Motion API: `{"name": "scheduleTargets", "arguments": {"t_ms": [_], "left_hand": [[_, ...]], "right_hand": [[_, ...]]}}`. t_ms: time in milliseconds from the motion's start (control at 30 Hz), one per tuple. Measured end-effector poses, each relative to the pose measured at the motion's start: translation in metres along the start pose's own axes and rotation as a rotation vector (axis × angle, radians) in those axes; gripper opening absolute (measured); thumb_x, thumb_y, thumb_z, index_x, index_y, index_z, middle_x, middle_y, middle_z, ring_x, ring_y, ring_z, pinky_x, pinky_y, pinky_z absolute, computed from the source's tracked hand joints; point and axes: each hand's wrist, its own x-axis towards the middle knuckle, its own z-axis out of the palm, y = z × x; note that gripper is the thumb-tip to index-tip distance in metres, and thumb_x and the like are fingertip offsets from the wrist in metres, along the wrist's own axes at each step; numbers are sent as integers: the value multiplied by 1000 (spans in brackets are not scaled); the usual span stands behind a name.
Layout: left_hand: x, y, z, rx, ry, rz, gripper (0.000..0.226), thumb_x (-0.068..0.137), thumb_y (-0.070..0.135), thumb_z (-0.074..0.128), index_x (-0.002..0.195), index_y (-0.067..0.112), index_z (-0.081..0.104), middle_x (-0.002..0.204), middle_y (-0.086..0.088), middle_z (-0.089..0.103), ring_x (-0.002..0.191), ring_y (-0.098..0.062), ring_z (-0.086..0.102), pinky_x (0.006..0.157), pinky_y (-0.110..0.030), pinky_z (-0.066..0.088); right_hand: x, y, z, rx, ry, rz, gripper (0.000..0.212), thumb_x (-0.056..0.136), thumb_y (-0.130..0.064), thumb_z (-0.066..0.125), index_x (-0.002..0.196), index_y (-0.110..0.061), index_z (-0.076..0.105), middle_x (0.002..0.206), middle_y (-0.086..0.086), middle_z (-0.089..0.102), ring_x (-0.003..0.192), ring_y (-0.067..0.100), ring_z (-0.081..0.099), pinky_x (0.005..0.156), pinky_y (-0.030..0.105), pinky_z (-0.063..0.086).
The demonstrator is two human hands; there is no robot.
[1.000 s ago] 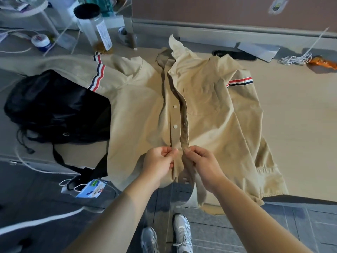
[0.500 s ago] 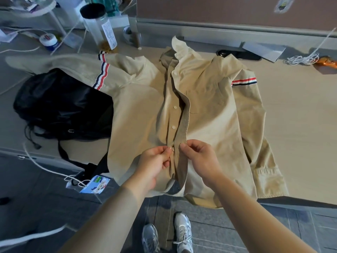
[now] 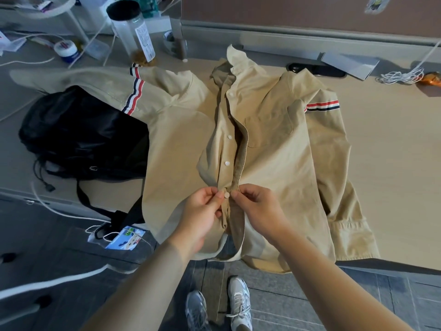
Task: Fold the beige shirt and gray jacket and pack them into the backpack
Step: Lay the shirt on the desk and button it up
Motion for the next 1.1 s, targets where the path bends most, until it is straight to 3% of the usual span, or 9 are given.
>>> {"name": "scheduleTargets", "arguments": {"t_ms": [133, 300, 567, 733, 833, 933, 1033, 1100], "left_hand": [[1, 0, 3, 36, 48, 49, 7, 95, 13, 55, 90, 12, 59, 84, -6, 70, 74, -16, 62, 68, -27, 51], [5, -2, 6, 87, 120, 104, 8, 93, 17, 58, 85, 18, 61, 86, -9, 72, 80, -22, 67, 80, -42, 54], [4, -1, 11, 82, 119, 114, 11, 94, 15, 56, 84, 18, 60, 85, -6, 71, 77, -16, 65, 71, -29, 51], [5, -3, 7, 138, 100, 123, 5, 91, 22, 61, 87, 24, 64, 87, 1, 73, 86, -15, 69, 77, -31, 55], [5, -4, 4, 136, 65, 125, 4, 88, 19, 66, 90, 22, 66, 86, 1, 75, 87, -15, 70, 80, -33, 57], [6, -3, 3, 128, 65, 134, 11, 87, 12, 66, 86, 23, 65, 79, 4, 74, 79, -10, 70, 74, -27, 54], [7, -2, 5, 172, 97, 149, 12, 86, 14, 67, 84, 25, 64, 80, 4, 73, 81, -13, 70, 76, -29, 55], [7, -1, 6, 216, 129, 164, 16, 85, 14, 68, 81, 28, 63, 81, 3, 72, 82, -15, 69, 78, -33, 57]], "right_hand": [[-1, -2, 0, 215, -6, 50, 22, 93, -15, 58, 79, -9, 74, 84, 16, 72, 84, 33, 65, 87, 47, 51], [-4, -2, 1, 259, -2, 46, 24, 93, -9, 56, 76, -3, 72, 76, 12, 68, 76, 20, 59, 81, 44, 50], [-4, -3, 2, 195, 12, 19, 25, 94, -15, 57, 80, 0, 71, 85, 28, 65, 75, 22, 57, 76, 44, 49], [-4, -3, 1, 186, 20, 38, 24, 94, -15, 57, 80, -4, 73, 84, 23, 69, 76, 22, 60, 80, 49, 51], [-4, -4, 1, 174, 16, 37, 23, 94, -14, 57, 80, -7, 74, 82, 17, 71, 77, 20, 63, 80, 45, 53], [-3, -4, 1, 161, 13, 34, 22, 93, -13, 58, 79, -6, 74, 82, 15, 71, 76, 16, 62, 76, 39, 52], [-1, -2, 1, 102, 25, 14, 21, 92, -14, 58, 77, -5, 70, 83, 19, 67, 76, 24, 60, 77, 45, 50], [-1, -2, 2, 7, 38, -6, 19, 91, -14, 59, 76, -8, 69, 83, 14, 65, 81, 26, 61, 77, 42, 49]]}}
